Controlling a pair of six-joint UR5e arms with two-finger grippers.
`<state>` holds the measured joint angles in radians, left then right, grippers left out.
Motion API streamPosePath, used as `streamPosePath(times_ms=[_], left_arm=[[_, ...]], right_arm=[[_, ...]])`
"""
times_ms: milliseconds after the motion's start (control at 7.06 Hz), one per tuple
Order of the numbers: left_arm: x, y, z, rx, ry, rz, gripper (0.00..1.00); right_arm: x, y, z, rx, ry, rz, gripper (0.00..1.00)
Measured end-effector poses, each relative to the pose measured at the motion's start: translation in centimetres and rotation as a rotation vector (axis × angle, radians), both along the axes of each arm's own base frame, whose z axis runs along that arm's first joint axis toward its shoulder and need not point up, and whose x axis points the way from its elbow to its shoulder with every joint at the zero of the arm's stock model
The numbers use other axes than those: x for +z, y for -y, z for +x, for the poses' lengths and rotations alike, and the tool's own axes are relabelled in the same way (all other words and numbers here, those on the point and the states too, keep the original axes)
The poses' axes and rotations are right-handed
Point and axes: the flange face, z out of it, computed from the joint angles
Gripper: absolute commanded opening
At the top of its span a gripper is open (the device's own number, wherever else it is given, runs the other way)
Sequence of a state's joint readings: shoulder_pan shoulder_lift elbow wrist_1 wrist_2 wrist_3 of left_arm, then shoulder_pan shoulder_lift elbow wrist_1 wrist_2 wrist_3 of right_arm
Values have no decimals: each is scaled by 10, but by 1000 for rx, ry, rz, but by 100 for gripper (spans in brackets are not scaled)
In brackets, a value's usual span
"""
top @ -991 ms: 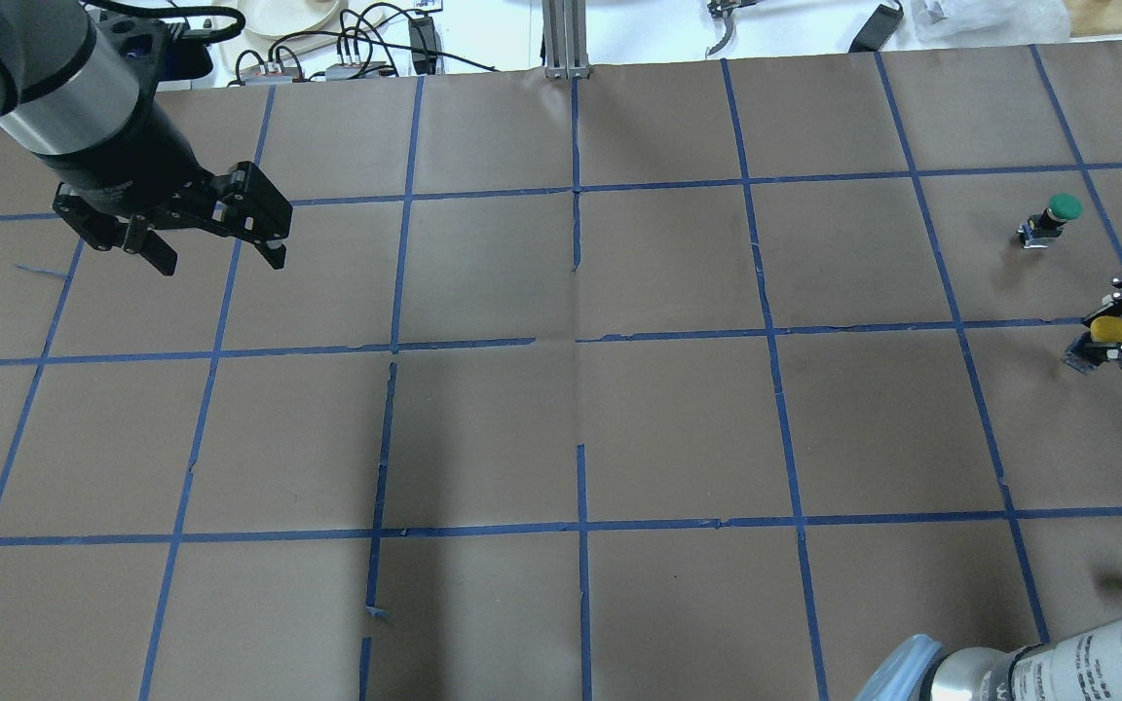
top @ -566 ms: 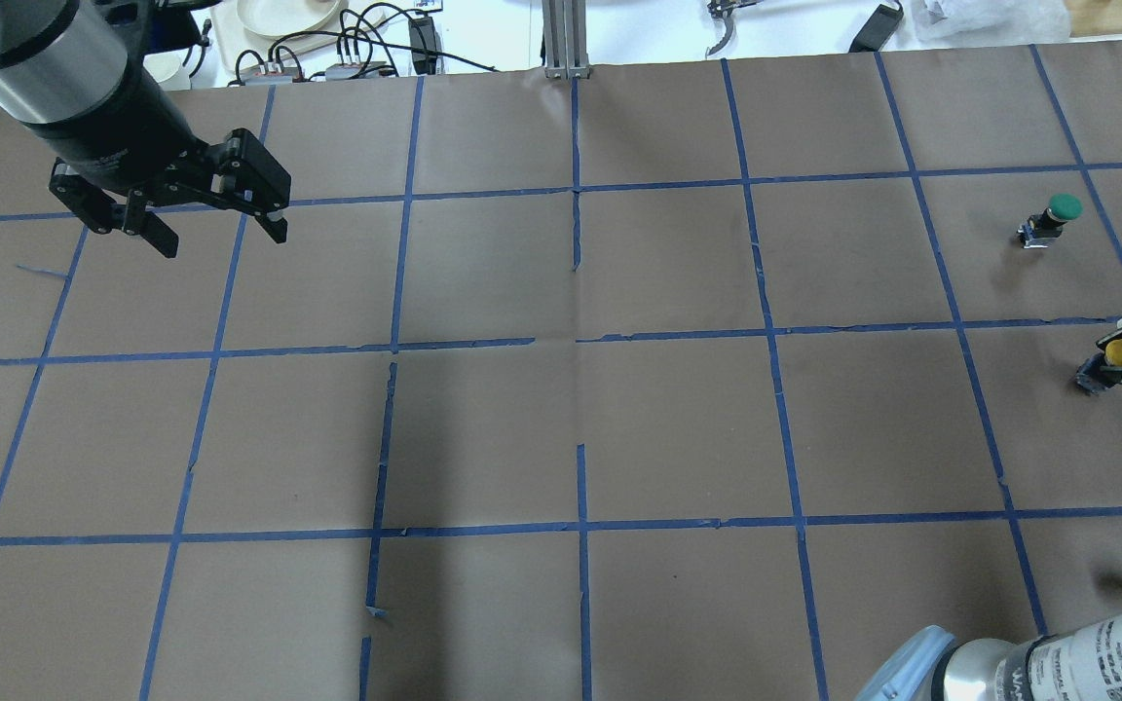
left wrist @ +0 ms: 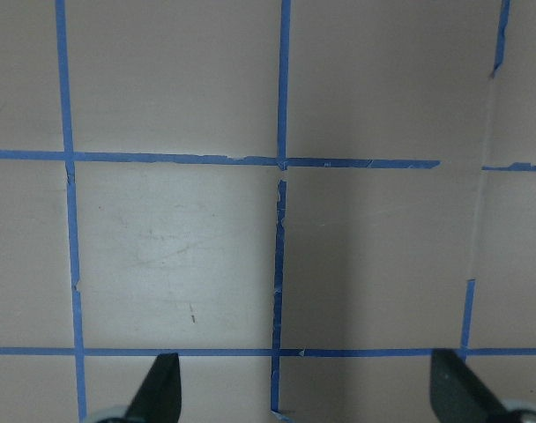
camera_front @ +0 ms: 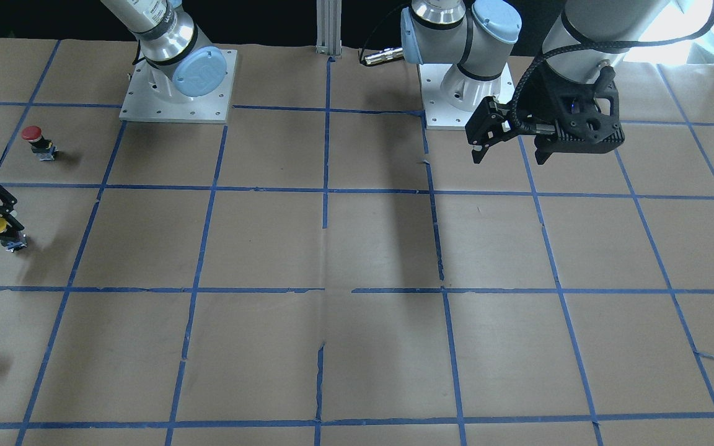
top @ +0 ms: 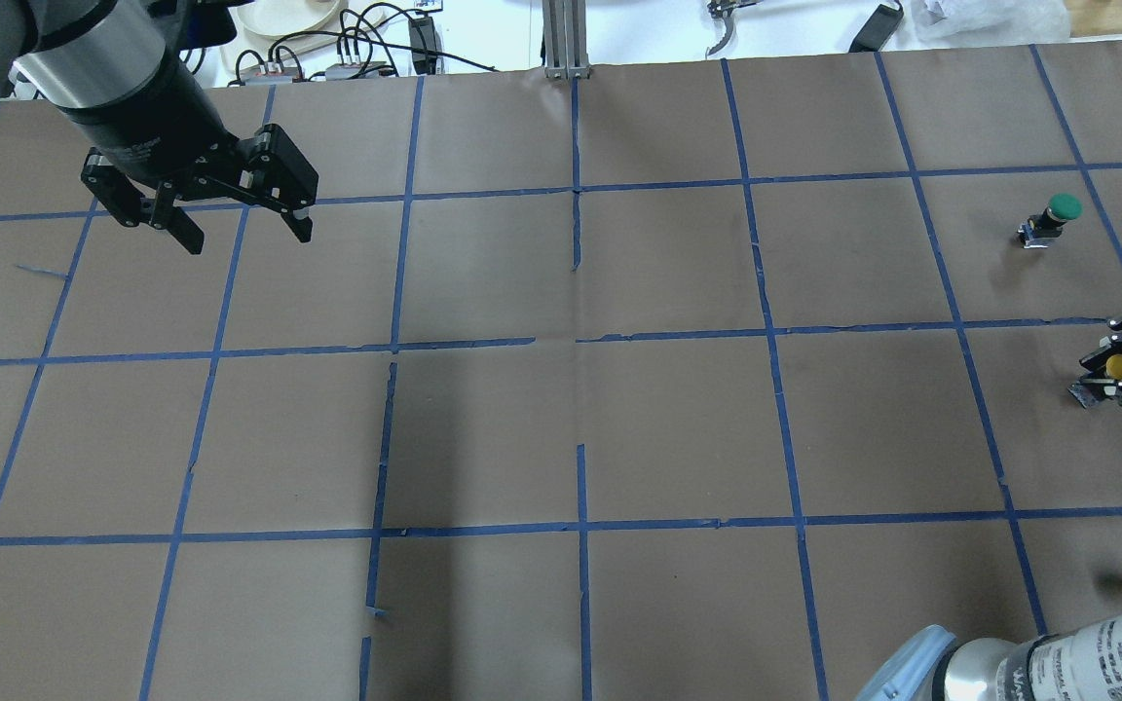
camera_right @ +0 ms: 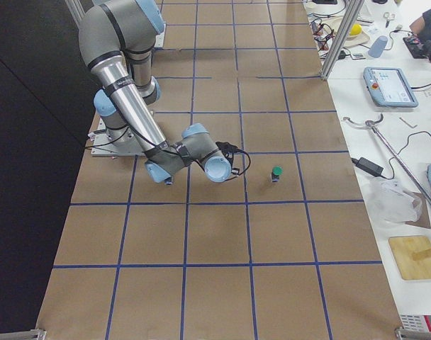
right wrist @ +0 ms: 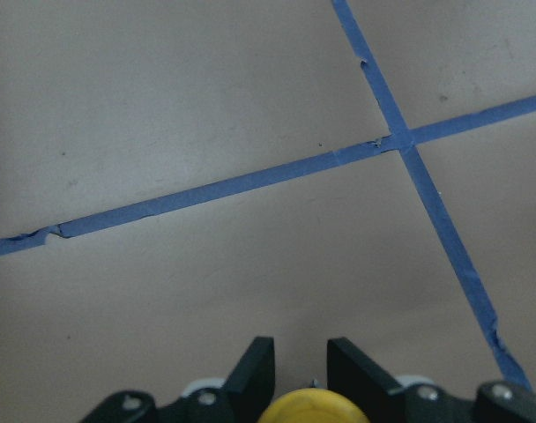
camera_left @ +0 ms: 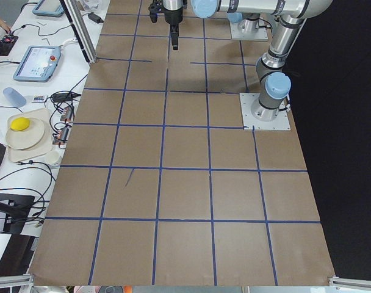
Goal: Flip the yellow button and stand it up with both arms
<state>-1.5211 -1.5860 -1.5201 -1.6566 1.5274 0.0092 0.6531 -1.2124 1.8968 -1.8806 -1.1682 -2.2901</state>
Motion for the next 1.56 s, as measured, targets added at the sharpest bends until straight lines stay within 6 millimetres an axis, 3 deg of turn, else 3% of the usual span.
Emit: streamPosePath(times_ms=[425, 566, 850, 1133, 1274, 1558], left_arm=[[-1, 0, 0, 1, 3, 13, 100], [-1, 0, 1, 1, 2, 14, 100], [0, 0, 2, 3, 1, 13, 100], [1, 0, 3, 4, 0, 10, 100], [1, -1, 3, 4, 0, 9, 100], [2, -1, 3, 3, 0, 8, 100]], right_arm=[[9, 3, 1, -80, 1, 35, 100], [22, 4, 4, -112, -15, 42, 100], [71, 11, 23, -241, -76, 75, 100], [118, 35, 73, -519, -184, 233, 100], [143, 51, 108, -654, -265, 292, 100], [187, 63, 186, -995, -343, 355, 100]])
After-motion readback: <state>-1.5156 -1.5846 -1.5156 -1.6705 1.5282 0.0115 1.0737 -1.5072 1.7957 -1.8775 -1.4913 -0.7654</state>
